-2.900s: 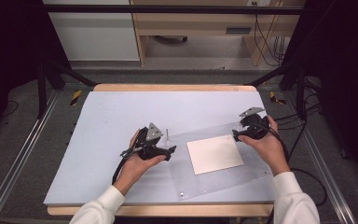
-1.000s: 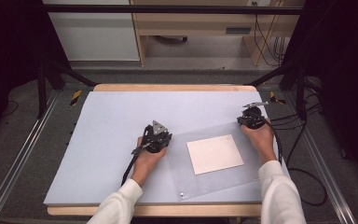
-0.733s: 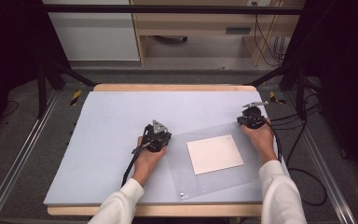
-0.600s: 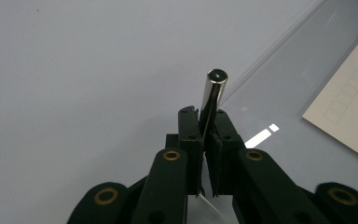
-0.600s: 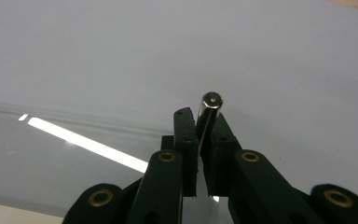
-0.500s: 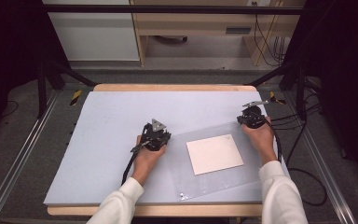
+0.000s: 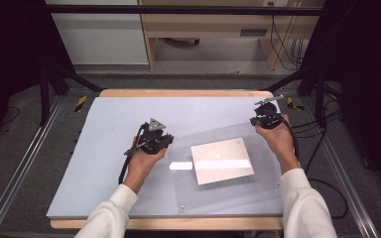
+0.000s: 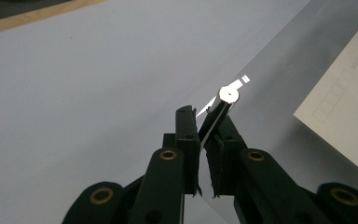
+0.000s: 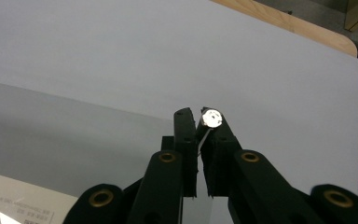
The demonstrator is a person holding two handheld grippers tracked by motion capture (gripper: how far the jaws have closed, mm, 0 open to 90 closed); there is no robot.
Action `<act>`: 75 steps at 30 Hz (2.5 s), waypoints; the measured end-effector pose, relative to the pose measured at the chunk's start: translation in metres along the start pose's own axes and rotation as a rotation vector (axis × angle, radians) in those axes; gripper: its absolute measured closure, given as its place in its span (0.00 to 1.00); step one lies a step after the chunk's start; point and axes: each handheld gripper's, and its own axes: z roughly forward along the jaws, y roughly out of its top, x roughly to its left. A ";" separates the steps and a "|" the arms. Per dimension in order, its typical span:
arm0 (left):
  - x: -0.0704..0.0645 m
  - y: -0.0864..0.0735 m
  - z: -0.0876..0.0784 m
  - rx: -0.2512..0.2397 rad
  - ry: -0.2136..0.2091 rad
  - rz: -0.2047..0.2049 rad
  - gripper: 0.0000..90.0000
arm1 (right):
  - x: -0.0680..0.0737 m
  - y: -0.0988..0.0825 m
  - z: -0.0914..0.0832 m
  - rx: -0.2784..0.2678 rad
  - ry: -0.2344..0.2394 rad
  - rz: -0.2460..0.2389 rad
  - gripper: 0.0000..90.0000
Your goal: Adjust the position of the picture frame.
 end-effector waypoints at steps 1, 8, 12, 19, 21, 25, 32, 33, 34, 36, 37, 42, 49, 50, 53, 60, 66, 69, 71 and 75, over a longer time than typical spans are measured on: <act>0.002 0.002 -0.005 0.002 -0.001 0.009 0.92 | 0.003 0.003 -0.003 0.003 -0.003 -0.003 0.95; 0.028 0.010 -0.035 0.030 -0.020 0.078 0.92 | 0.036 0.015 -0.023 -0.009 -0.019 0.002 0.95; 0.037 0.012 -0.045 0.038 -0.019 0.099 0.92 | 0.050 0.015 -0.028 -0.025 -0.030 0.015 0.95; 0.062 0.005 -0.052 0.058 -0.024 0.108 0.92 | 0.080 0.010 -0.028 -0.005 -0.022 0.030 0.95; 0.066 0.002 -0.051 0.061 -0.025 0.102 0.92 | 0.086 0.007 -0.024 0.006 -0.021 0.027 0.95; 0.077 -0.007 -0.040 0.088 -0.035 0.083 0.92 | 0.093 -0.001 -0.013 0.032 -0.007 0.026 0.95; 0.082 -0.014 -0.031 0.096 -0.024 0.066 0.92 | 0.097 -0.009 0.000 0.046 -0.002 0.037 0.95; 0.083 -0.014 -0.030 0.099 -0.023 0.067 0.91 | 0.097 -0.011 0.004 0.051 0.005 0.041 0.95; 0.083 -0.015 -0.029 0.098 -0.023 0.063 0.91 | 0.097 -0.011 0.005 0.058 0.006 0.043 0.95; 0.084 -0.017 -0.026 0.102 -0.022 0.057 0.91 | 0.097 -0.012 0.007 0.061 0.007 0.040 0.95; 0.085 -0.019 -0.024 0.105 -0.019 0.056 0.91 | 0.097 -0.012 0.009 0.063 0.008 0.034 0.95; 0.090 -0.030 -0.014 0.112 -0.020 0.028 0.92 | 0.098 -0.015 0.020 0.070 0.018 0.029 0.95; 0.089 -0.036 -0.007 0.122 0.004 0.027 0.93 | 0.097 -0.023 0.030 0.045 0.033 0.034 0.95; 0.088 -0.037 -0.007 0.124 0.011 0.028 0.93 | 0.097 -0.024 0.030 0.043 0.034 0.038 0.95; 0.088 -0.037 -0.007 0.122 0.017 0.022 0.93 | 0.097 -0.026 0.031 0.038 0.040 0.035 0.95; 0.086 -0.038 -0.002 0.119 0.033 0.010 0.93 | 0.095 -0.030 0.034 0.025 0.043 0.047 0.95; 0.086 -0.038 0.003 0.121 0.040 0.002 0.93 | 0.093 -0.032 0.037 0.025 0.050 0.060 0.95; 0.086 -0.037 0.004 0.114 0.046 -0.006 0.93 | 0.092 -0.032 0.038 0.025 0.049 0.057 0.95; 0.086 -0.036 0.005 0.100 0.060 -0.011 0.94 | 0.091 -0.030 0.037 0.020 0.052 0.059 0.95; 0.088 -0.038 0.008 0.114 0.059 -0.022 0.94 | 0.090 -0.030 0.041 0.030 0.058 0.060 0.95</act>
